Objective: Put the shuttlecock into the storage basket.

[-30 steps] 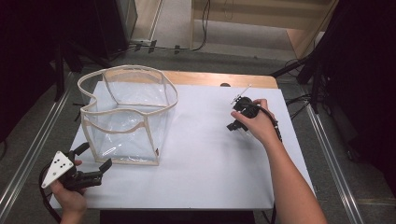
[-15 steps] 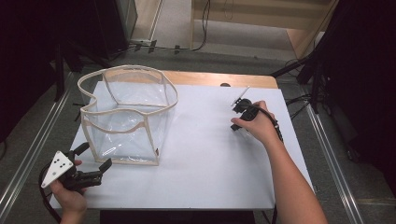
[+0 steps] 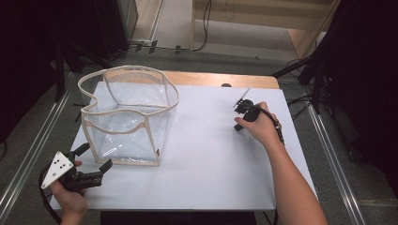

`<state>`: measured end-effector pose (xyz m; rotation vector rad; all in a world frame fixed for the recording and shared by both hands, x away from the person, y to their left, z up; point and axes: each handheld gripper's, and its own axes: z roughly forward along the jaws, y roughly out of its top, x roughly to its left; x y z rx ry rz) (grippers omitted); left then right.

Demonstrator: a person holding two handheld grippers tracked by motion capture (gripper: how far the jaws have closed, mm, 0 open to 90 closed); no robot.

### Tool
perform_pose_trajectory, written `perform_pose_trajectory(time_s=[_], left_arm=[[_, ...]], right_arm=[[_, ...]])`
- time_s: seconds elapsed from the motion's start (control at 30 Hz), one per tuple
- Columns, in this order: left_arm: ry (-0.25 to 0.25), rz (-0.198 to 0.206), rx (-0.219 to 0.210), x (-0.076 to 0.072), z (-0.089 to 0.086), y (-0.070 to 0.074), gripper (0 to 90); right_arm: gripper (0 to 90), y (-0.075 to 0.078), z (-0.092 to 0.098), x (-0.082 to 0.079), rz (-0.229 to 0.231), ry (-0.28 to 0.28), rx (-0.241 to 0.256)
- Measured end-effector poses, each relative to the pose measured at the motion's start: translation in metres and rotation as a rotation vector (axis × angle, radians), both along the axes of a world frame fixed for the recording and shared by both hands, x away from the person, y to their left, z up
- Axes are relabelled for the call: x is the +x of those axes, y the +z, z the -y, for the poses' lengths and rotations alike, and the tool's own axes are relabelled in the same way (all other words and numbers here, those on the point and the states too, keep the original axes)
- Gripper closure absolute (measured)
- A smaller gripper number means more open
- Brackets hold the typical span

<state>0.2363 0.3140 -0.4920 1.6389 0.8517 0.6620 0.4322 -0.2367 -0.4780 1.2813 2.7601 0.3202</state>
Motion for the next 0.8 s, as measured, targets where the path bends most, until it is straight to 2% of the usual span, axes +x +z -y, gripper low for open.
perform_pose_trajectory(time_s=[0.2, 0.4, 0.7, 0.8], left_arm=[[0.000, 0.000, 0.002, 0.000, 0.000, 0.000, 0.1], [0.000, -0.001, 0.004, 0.000, 0.000, 0.000, 0.1], [0.000, 0.000, 0.004, 0.000, 0.000, 0.000, 0.1], [-0.001, 0.001, 0.003, 0.000, 0.000, 0.000, 0.1]], right_arm=[[62.3, 0.010, 0.004, -0.001, 0.032, -0.001, 0.053], [62.4, 0.016, 0.004, -0.001, 0.055, 0.000, 0.078], [62.4, 0.031, -0.007, -0.002, 0.080, 0.027, 0.099], [62.4, 0.039, -0.013, -0.002, 0.095, 0.039, 0.121]])
